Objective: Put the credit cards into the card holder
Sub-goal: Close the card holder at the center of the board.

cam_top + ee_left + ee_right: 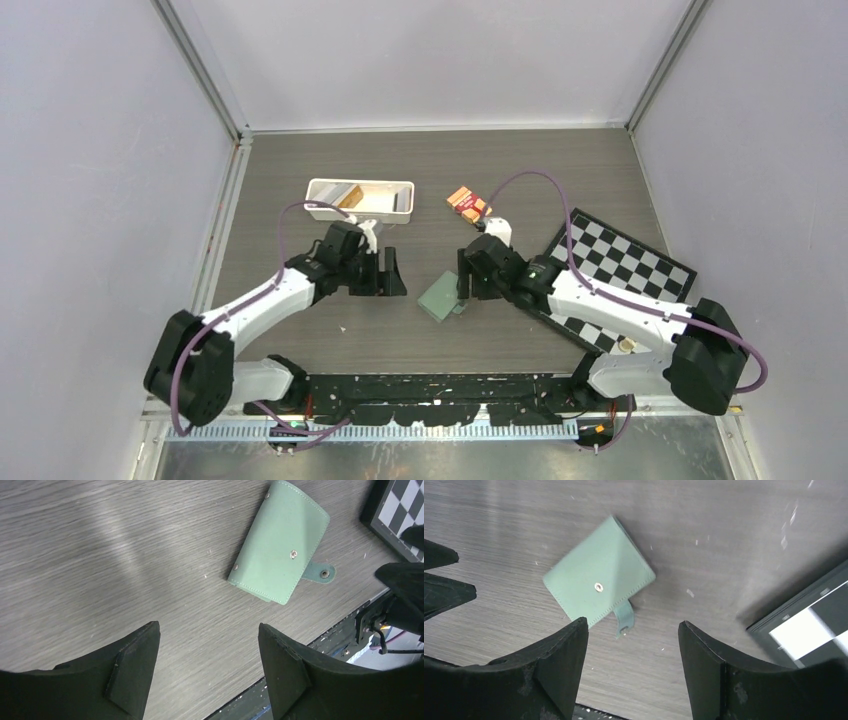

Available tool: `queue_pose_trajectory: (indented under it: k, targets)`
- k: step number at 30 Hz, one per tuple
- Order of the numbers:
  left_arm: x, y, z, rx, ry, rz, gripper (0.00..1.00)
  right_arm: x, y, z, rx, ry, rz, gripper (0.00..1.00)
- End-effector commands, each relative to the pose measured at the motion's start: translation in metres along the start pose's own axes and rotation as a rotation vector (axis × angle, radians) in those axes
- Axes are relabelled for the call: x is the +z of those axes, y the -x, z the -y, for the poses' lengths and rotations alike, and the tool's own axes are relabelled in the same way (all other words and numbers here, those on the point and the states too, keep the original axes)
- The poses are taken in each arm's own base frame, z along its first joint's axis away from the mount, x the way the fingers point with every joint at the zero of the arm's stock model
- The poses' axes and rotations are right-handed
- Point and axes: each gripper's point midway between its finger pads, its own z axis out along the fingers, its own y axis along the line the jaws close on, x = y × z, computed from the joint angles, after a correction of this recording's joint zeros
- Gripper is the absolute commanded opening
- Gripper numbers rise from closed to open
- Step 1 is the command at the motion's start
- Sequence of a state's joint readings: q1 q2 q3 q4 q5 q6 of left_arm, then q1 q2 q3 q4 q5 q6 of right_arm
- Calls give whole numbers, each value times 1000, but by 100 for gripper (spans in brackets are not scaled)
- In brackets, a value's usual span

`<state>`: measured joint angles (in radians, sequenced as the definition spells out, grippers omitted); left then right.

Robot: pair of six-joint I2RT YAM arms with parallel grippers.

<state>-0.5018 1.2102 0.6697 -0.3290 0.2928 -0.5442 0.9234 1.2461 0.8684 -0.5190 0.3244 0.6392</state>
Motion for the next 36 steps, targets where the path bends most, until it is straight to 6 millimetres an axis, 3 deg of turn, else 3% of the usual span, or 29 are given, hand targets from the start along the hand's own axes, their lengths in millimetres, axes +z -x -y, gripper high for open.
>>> queue_pose_trajectory:
  k: [1,8,18,25,30,36]
  targets:
    - [20,35,32,91,-107,81,73,7,-16,-26,316,131,-91,73]
    - [55,30,52,180,-173,28,66,35,-27,-21,448,110,-91,72]
    - [82,17,61,165,-248,-18,52,65,-18,-9,416,80,-43,70]
    - [82,-9,56,103,-251,-60,46,87,-19,-3,386,52,-56,67]
    - [77,-28,77,76,-349,-78,42,95,-15,-20,377,130,-65,60]
    - [64,-34,72,52,-315,-49,40,108,-8,-44,360,228,-71,52]
